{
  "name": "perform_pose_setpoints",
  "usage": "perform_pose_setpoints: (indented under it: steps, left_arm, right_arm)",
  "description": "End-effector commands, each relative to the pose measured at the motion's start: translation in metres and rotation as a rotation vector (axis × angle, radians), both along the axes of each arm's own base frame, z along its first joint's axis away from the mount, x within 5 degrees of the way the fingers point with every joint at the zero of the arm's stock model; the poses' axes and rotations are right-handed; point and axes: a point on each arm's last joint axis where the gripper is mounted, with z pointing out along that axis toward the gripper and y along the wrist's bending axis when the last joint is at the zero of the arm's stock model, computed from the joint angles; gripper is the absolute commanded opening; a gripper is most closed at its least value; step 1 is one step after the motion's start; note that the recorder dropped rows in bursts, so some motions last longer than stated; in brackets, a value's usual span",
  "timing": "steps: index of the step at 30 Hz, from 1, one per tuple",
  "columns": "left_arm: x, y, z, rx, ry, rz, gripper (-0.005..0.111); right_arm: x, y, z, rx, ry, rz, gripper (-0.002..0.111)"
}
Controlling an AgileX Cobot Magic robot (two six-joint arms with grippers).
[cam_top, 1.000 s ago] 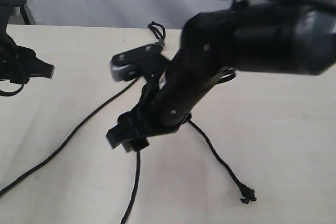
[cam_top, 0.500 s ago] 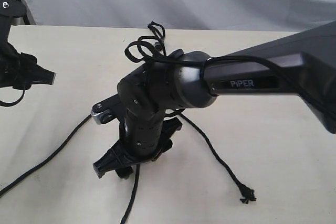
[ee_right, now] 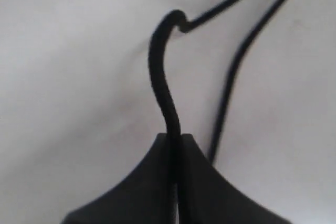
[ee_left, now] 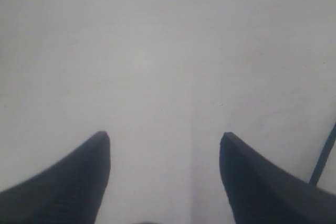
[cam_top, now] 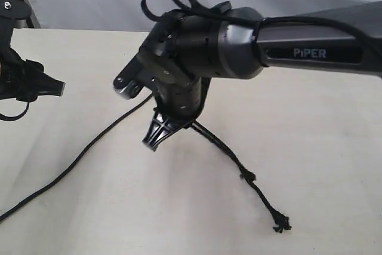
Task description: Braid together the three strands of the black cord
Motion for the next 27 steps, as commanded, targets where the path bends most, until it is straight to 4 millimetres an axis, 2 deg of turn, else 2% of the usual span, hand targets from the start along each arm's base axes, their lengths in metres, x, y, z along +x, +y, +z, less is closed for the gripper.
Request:
perform_pose_setpoints:
  steps: [1, 6, 13, 17, 20, 23, 27]
  left_arm:
    - [0.0, 0.0, -0.001, -0.006, -0.004, -0.004, 0.058]
    - [0.0, 0.0, -0.001, -0.007, -0.003, -0.002, 0.058]
    - [0.001, -0.003, -0.002, -0.034, -0.015, -0.036, 0.058]
    - [0.001, -0.003, -0.003, -0.03, -0.012, -0.038, 0.058]
    - [0.001, -0.003, -0.003, -0.03, -0.012, -0.038, 0.058]
    - [0.001, -0.003, -0.003, -0.03, -0.012, -0.038, 0.058]
    - [0.001, -0.003, -0.003, -0.03, -0.012, -0.038, 0.058]
  right_arm:
    - [0.032, -0.042, -0.012, -0.064, 0.001, -0.091, -0.001]
    - [0.05, -0.076, -0.042, -0.063, 0.098, -0.245, -0.001]
    - [0.043, -0.083, -0.074, -0.113, 0.184, -0.26, -0.001]
    - [0.028, -0.075, -0.081, -0.1, 0.254, -0.263, -0.001]
    - [0.011, -0.061, -0.084, -0.091, 0.352, -0.235, -0.001]
    - [-0.012, -0.036, -0.085, -0.08, 0.453, -0.126, -0.001]
    - [-0.036, -0.008, -0.072, -0.082, 0.475, 0.06, -0.001]
